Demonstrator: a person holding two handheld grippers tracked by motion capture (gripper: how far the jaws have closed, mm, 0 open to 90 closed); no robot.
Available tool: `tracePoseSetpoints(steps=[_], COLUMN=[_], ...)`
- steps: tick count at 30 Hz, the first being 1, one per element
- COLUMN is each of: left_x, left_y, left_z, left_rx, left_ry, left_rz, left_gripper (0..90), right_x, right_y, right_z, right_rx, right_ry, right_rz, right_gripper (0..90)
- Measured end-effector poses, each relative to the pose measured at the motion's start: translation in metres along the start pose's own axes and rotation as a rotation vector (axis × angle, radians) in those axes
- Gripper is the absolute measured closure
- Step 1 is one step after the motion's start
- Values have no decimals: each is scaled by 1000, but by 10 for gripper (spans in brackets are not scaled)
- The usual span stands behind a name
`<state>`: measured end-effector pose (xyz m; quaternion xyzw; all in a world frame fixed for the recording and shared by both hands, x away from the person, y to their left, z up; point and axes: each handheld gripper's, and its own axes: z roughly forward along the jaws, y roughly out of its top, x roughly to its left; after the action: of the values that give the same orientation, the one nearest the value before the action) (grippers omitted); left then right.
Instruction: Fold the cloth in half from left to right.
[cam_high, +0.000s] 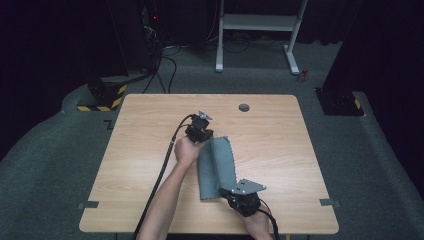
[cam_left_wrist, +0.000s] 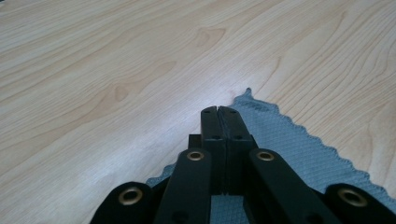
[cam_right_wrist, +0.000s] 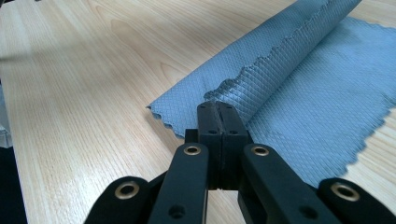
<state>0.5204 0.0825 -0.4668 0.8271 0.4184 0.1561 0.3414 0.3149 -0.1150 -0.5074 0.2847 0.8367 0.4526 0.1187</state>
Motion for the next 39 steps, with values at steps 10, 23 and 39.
tracePoseSetpoints(steps=[10,23,39], left_x=[-12,-27,-33], left_y=[3,5,7], left_z=[21,41,51], left_rx=[13,30,24], left_ry=[-4,11,10], left_rz=[4,20,18], left_gripper=[895,892,896], right_x=[-11,-16,-16], right_y=[-12,-21,-20], right_z=[-8,-10,-13], right_rx=[7,64,100], right_ry=[-31,-87,-118], right_rz=[30,39,41], right_gripper=[900,900,897])
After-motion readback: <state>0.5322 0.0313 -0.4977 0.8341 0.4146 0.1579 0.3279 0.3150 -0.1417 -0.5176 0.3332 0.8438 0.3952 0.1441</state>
